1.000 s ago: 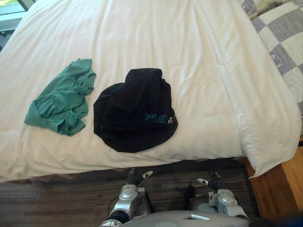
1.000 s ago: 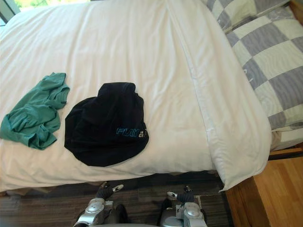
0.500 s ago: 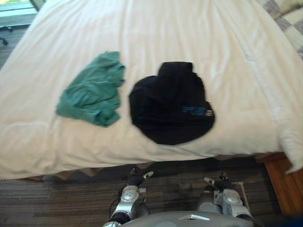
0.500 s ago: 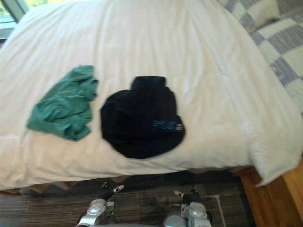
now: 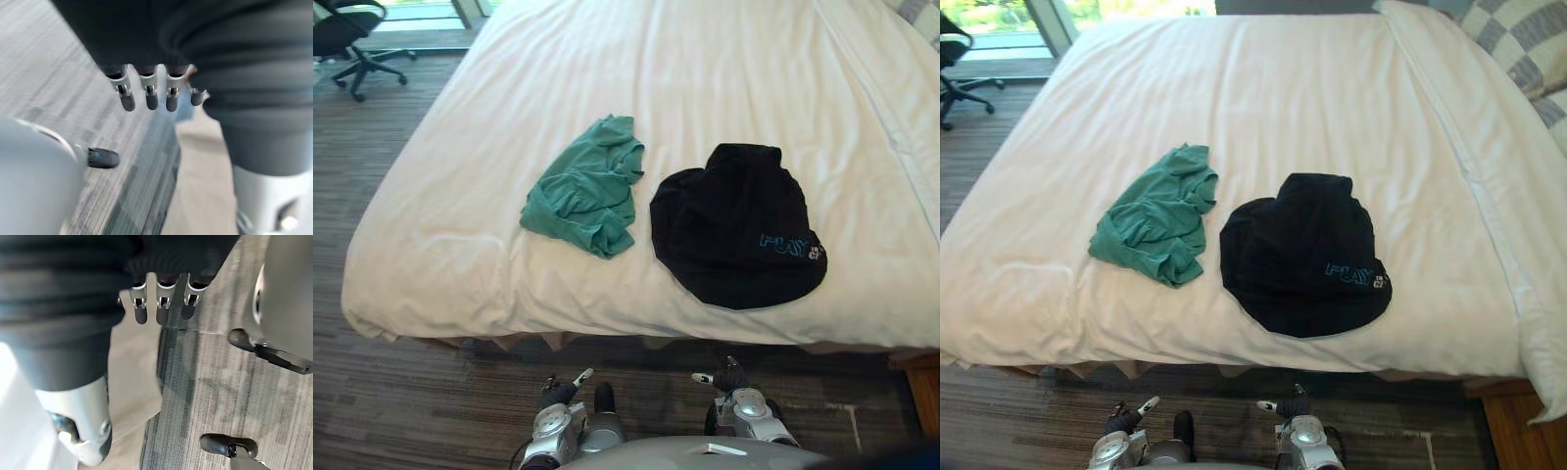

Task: Tidy the bed and pick cloth on bed and put in laundry

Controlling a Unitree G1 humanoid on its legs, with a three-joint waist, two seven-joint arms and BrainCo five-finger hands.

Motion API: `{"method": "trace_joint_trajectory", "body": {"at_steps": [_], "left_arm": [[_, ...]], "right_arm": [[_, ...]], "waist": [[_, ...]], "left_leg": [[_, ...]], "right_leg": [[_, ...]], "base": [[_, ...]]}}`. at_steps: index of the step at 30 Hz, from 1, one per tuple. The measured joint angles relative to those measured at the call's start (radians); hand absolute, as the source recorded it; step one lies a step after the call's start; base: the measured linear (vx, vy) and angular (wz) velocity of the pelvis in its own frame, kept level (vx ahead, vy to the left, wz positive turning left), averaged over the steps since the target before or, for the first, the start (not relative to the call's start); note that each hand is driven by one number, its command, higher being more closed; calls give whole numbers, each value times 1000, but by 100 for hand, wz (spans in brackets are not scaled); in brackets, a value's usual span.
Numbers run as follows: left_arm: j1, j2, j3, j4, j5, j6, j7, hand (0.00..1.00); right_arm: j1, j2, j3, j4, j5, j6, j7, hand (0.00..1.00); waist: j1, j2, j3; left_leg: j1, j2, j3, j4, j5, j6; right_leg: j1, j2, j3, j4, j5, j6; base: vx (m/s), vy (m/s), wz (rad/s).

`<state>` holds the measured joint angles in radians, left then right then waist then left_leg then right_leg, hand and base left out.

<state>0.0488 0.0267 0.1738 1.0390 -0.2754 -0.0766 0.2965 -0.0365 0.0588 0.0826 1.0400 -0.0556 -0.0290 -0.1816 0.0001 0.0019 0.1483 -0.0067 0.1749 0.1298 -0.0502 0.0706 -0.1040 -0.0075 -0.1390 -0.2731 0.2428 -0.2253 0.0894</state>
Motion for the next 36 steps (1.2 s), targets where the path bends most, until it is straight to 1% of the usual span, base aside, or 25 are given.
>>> {"method": "trace_joint_trajectory", "body": {"at_steps": [3, 5, 6, 7, 9, 10, 11, 12, 13, 15, 16, 18, 19, 20, 21, 22, 23, 25, 26, 27, 29, 30, 31, 34, 36], "left_arm": [[1, 9, 8, 4, -63, -16, 20, 0], [3, 18, 21, 7, -151, -22, 32, 0], [2, 17, 47, 9, -209, -23, 36, 0], [0, 17, 68, 14, -229, -24, 37, 0], [-18, 13, 153, 48, -289, -24, 43, 0], [-24, 7, 220, 53, -330, -23, 61, 0], [-38, 4, 345, 53, -379, -22, 85, 0], [-41, 5, 382, 53, -385, -22, 93, 0], [-50, 11, 454, 53, -401, -21, 107, 0], [-63, 41, 630, 37, -436, -17, 145, 0], [-66, 48, 656, 32, -442, -17, 148, 0], [-74, 86, 789, -17, -443, -18, 171, 0], [-75, 92, 806, -28, -443, -18, 174, 0], [-77, 106, 829, -75, -444, -20, 182, 0], [-82, 111, 823, -132, -440, -22, 180, 0], [-84, 112, 821, -140, -438, -22, 175, 0], [-94, 118, 798, -199, -430, -17, 154, 0], [-92, 121, 724, -334, -378, -5, 123, 0], [-82, 143, 632, -452, -340, -3, 101, 0], [-76, 153, 605, -497, -327, -3, 93, 0], [-19, 211, 528, -762, -252, -12, 54, 0], [-12, 221, 523, -797, -238, -17, 51, 0], [3, 251, 513, -887, -193, -29, 50, 0], [21, 282, 500, -1001, -123, -45, 51, 0], [34, 301, 475, -1056, -68, -45, 51, 0]], "right_arm": [[2, 2, 1, 18, 1, 1, -4, 0], [8, 7, -32, 20, 50, 2, -19, 0], [15, 10, -84, 23, 116, -1, -23, 0], [14, 10, -117, 24, 140, -1, -25, 0], [14, 8, -219, 28, 204, -2, -40, 0], [14, 6, -282, 34, 252, -5, -50, 0], [15, -3, -410, 62, 342, -19, -68, 0], [17, -6, -446, 71, 368, -22, -73, 0], [26, -15, -519, 87, 417, -23, -83, 0], [92, -46, -693, 94, 536, -24, -116, 0], [101, -51, -722, 92, 549, -24, -121, 0], [153, -82, -876, 83, 606, -30, -149, 0], [157, -85, -903, 80, 614, -33, -153, 0], [161, -98, -972, 70, 630, -36, -167, 0], [164, -107, -1025, 31, 634, -36, -181, 0], [164, -108, -1029, 23, 634, -36, -184, 0], [163, -113, -1051, -45, 633, -36, -198, 0], [161, -117, -1054, -170, 624, -34, -212, 0], [157, -129, -1053, -275, 621, -35, -222, 0], [153, -132, -1051, -320, 618, -35, -227, 0], [145, -154, -1011, -578, 525, -41, -253, 0], [142, -159, -1010, -611, 507, -41, -255, 0], [129, -172, -1011, -699, 450, -44, -267, 0], [109, -197, -1002, -807, 355, -44, -284, 0], [111, -196, -956, -848, 300, -43, -273, 0]], "waist": [[5, -31, -6], [5, -53, -14], [5, -55, -15], [4, -55, -15], [3, -53, -14], [2, -48, -11], [2, -42, -10], [1, -41, -10], [3, -39, -9], [5, -20, -20], [6, -17, -22], [2, -4, -45], [-1, -1, -48], [-9, 5, -56], [-9, 11, -73], [-9, 12, -75], [-7, 12, -87], [-4, 8, -104], [-2, 6, -117], [0, 5, -119], [0, 10, -134], [0, 11, -137], [-1, 18, -145], [-3, 35, -154], [-3, 43, -156]], "left_leg": [[18, -9, 0, -33, 11, -7], [30, -20, 0, -46, 17, -5], [34, -25, 1, -47, 17, -5], [37, -27, 2, -47, 17, -5], [47, -35, 4, -49, 16, -5], [55, -36, 7, -53, 16, -4], [64, -37, 18, -54, 14, -4], [67, -37, 19, -54, 14, -4], [74, -36, 24, -55, 12, -4], [77, -36, 36, -55, 1, -6], [77, -36, 41, -55, -4, -7], [80, -36, 62, -55, -16, -8], [80, -36, 64, -55, -18, -7], [80, -36, 72, -55, -20, -7], [75, -36, 77, -55, -21, -9], [74, -36, 77, -55, -21, -9], [73, -37, 77, -55, -21, -9], [68, -38, 77, -55, -21, -9], [61, -38, 75, -55, -21, -10], [60, -38, 75, -55, -20, -10], [60, -39, 72, -54, -20, -10], [60, -39, 72, -54, -20, -10], [60, -39, 70, -54, -20, -10], [60, -38, 66, -54, -18, -12], [59, -37, 61, -54, -14, -13]], "right_leg": [[11, -5, 2, -13, 6, 6], [32, -12, 3, -42, 18, 12], [47, -13, 7, -65, 29, 15], [54, -14, 8, -75, 34, 16], [72, -18, 9, -97, 44, 24], [85, -19, 10, -107, 48, 25], [99, -19, 12, -121, 54, 25], [103, -19, 12, -124, 56, 25], [110, -18, 13, -129, 57, 25], [122, -18, 16, -144, 56, 18], [121, -18, 18, -146, 56, 18], [117, -18, 29, -152, 58, 20], [116, -19, 31, -153, 58, 20], [112, -18, 39, -155, 61, 25], [104, -19, 42, -154, 64, 30], [103, -19, 42, -154, 64, 30], [103, -20, 41, -154, 64, 29], [104, -20, 41, -154, 62, 27], [103, -19, 41, -153, 61, 24], [102, -19, 41, -152, 60, 23], [102, -20, 50, -148, 59, 22], [102, -20, 52, -147, 59, 22], [101, -19, 64, -146, 59, 21], [101, -18, 68, -147, 58, 20], [100, -16, 69, -146, 57, 18]], "base": [[30, 34, 7], [32, 52, 5], [27, 52, 2], [12, 56, 0], [-7, 44, 0], [-30, 40, -2], [-28, 32, -4], [-25, 20, -6], [-15, 6, -3], [-9, 11, -7], [3, 17, -20], [30, 8, -20], [83, -2, -14], [94, -6, -14], [80, -5, -12], [98, -15, -3], [98, -16, 6], [93, -15, 14], [51, -7, 16], [55, -7, 15], [44, -6, 6], [40, -2, 6], [36, 0, 4], [13, -10, 4], [-12, -11, 5]]}}
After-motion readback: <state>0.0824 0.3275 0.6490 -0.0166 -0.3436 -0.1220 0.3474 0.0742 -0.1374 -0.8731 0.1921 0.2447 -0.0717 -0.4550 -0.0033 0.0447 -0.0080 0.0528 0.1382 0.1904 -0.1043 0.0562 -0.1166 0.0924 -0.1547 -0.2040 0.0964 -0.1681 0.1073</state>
